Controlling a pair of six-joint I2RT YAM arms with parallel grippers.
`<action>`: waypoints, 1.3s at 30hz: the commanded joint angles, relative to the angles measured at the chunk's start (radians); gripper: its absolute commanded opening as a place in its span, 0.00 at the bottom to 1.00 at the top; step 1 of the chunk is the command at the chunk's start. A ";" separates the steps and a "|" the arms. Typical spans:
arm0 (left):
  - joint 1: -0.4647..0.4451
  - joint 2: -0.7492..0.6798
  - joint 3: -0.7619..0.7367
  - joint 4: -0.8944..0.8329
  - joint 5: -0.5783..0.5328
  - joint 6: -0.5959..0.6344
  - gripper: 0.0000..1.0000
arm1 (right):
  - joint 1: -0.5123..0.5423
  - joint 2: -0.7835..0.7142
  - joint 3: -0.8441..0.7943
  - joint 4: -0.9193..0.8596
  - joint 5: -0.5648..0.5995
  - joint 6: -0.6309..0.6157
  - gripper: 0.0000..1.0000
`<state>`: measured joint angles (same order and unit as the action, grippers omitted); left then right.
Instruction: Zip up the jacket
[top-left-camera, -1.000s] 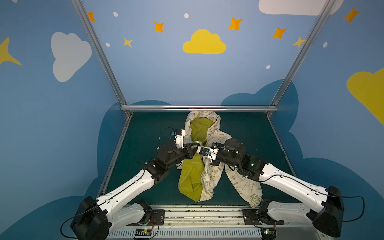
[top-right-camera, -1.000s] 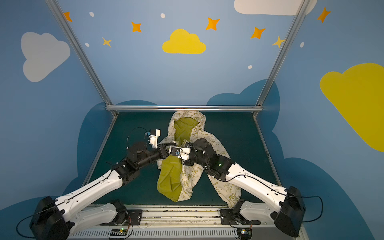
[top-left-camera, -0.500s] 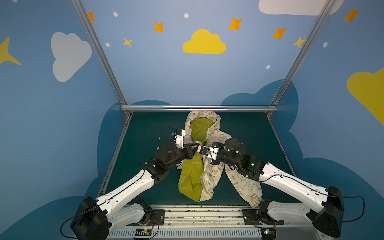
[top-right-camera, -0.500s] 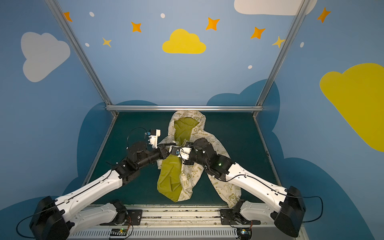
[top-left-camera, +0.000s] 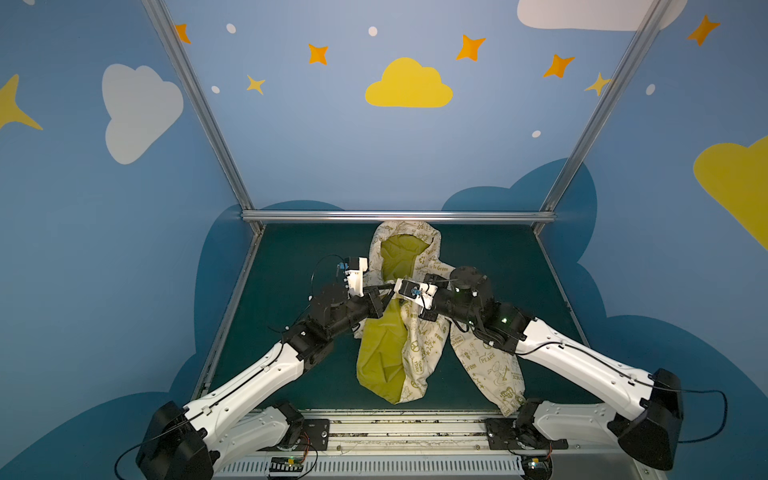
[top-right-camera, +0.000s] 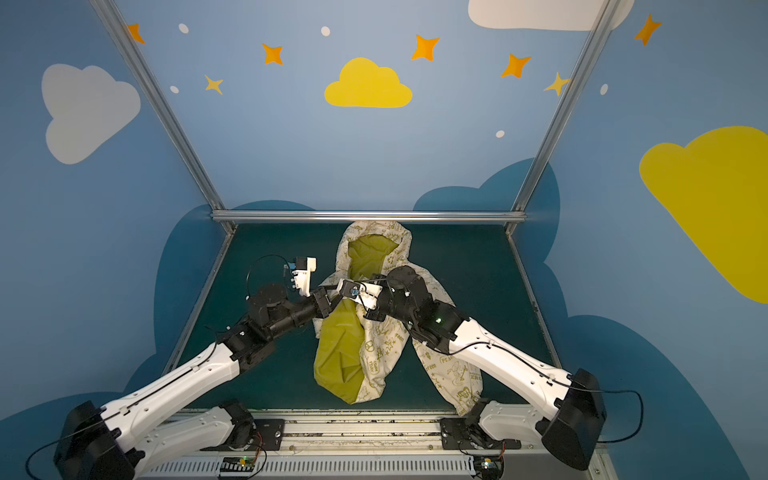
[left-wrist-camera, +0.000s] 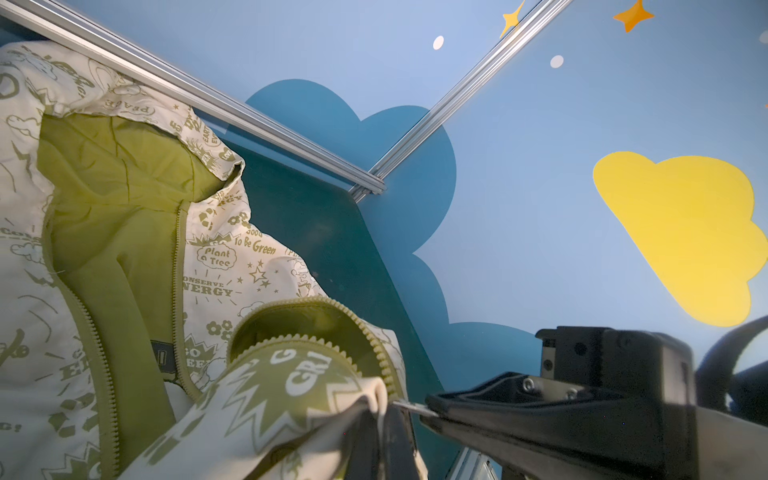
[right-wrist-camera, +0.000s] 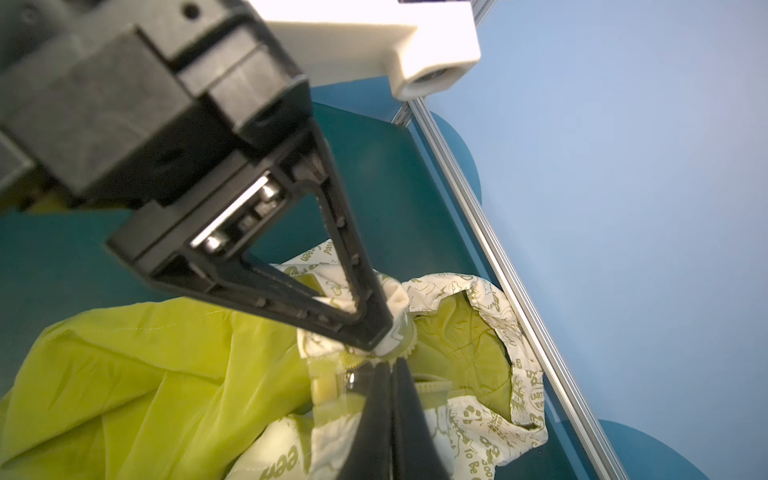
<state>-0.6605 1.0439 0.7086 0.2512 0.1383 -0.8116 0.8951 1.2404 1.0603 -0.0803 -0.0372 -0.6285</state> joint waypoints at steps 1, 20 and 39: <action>-0.007 -0.027 0.011 -0.081 0.058 0.020 0.03 | -0.060 0.023 0.057 0.024 0.062 0.027 0.00; -0.010 -0.037 0.055 -0.187 0.145 0.001 0.03 | -0.138 0.114 0.217 -0.101 0.038 0.115 0.00; 0.324 0.227 0.842 -0.909 0.156 0.787 0.03 | -0.473 0.405 0.935 -0.244 0.043 0.165 0.00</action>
<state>-0.3580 1.2675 1.4235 -0.4591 0.3347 -0.2592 0.4774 1.6585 1.8633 -0.3801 -0.1017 -0.4782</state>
